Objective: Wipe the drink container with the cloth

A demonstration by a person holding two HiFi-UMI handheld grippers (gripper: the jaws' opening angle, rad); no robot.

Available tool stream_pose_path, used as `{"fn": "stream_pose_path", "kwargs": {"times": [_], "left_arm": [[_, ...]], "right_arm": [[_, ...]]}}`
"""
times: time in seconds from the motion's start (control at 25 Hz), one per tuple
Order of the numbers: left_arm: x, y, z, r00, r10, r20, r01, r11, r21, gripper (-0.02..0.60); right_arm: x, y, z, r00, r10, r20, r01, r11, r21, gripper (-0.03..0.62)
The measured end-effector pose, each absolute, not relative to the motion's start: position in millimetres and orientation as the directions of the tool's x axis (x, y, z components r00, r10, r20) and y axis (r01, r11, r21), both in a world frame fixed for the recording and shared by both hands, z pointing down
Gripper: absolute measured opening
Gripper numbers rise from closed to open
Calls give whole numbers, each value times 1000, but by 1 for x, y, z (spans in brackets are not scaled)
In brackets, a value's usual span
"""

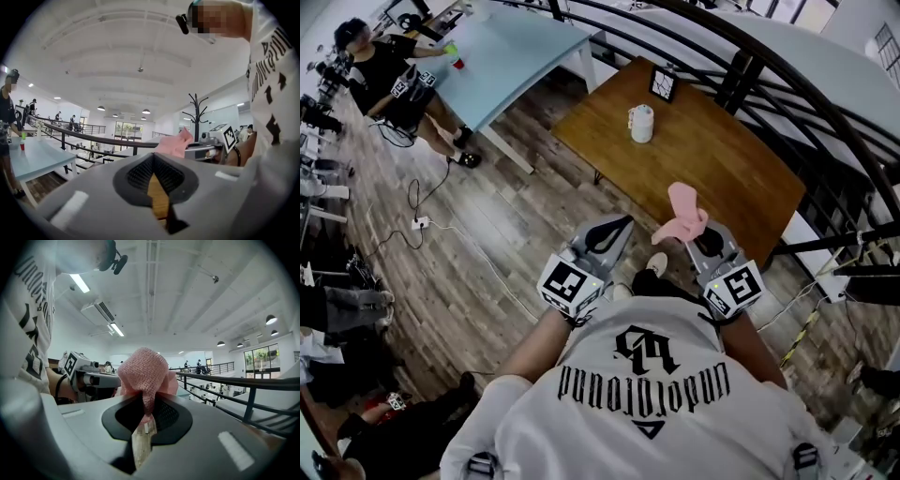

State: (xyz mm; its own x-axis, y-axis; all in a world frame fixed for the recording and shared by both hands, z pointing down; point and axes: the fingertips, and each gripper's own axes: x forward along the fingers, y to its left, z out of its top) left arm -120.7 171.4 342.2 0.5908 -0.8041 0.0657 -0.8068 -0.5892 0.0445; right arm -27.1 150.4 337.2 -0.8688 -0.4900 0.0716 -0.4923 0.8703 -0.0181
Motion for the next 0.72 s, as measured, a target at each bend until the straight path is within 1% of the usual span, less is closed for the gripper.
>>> {"fn": "stream_pose_path", "kwargs": {"times": [0.08,0.2,0.52,0.72], "left_arm": [[-118,160,344,588,-805,80,-809,-587,32,49],[-126,114,352,585,-805,102,-811,-585,32,49],[-123,8,368,587,-803,107,-808,-588,20,51],[-117,-35,389,628,-771,100,-775,-632,-12,52]], "right_arm": [[-25,140,339,-870,-490,62,-491,871,-18,32],[-33,98,339,-869,-490,63,-492,870,-19,32],[-23,3,344,-861,-505,61,-507,862,-16,32],[-16,-35,354,-857,-510,79,-513,857,-36,32]]}}
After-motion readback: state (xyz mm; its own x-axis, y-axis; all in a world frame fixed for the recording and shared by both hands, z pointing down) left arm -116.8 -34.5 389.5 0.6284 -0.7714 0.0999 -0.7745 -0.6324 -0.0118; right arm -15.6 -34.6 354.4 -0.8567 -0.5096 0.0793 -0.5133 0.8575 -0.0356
